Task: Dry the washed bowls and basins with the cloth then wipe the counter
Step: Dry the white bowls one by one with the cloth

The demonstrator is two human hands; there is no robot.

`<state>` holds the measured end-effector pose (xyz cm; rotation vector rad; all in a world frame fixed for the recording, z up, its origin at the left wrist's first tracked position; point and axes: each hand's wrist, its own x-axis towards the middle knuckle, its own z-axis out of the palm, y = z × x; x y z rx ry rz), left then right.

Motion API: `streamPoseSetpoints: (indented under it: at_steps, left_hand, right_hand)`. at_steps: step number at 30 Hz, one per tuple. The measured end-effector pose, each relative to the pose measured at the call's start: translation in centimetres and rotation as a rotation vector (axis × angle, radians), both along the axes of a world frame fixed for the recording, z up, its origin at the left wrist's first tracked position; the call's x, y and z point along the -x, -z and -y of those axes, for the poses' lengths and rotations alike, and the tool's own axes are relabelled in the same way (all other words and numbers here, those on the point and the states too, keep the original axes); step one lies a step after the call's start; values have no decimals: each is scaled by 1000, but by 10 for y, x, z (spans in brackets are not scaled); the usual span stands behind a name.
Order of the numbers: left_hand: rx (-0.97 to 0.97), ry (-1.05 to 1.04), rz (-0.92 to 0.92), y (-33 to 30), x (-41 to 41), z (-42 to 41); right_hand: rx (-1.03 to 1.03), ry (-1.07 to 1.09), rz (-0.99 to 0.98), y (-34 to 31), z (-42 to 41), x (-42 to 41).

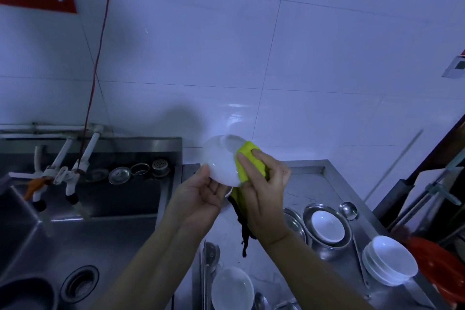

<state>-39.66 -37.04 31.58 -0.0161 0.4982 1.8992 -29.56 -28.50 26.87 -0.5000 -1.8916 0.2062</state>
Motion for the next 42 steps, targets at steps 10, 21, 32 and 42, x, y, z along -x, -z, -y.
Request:
streamPoseSetpoints:
  at_steps: [10,21,32,42]
  left_hand:
    - [91,24,-1002,12,40,38]
    - [142,-360,-2683,12,81,61]
    - [312,-113,-2007,14,128,65]
    - [148,470,-1137,31,118,18]
  right_hand:
    - [606,-261,-94,-36,3,11]
    - [-199,-207,677,-49,26,29]
    - [-538,-109,617,-24,29,12]
    - [-568,-115,668,1,-6,-13]
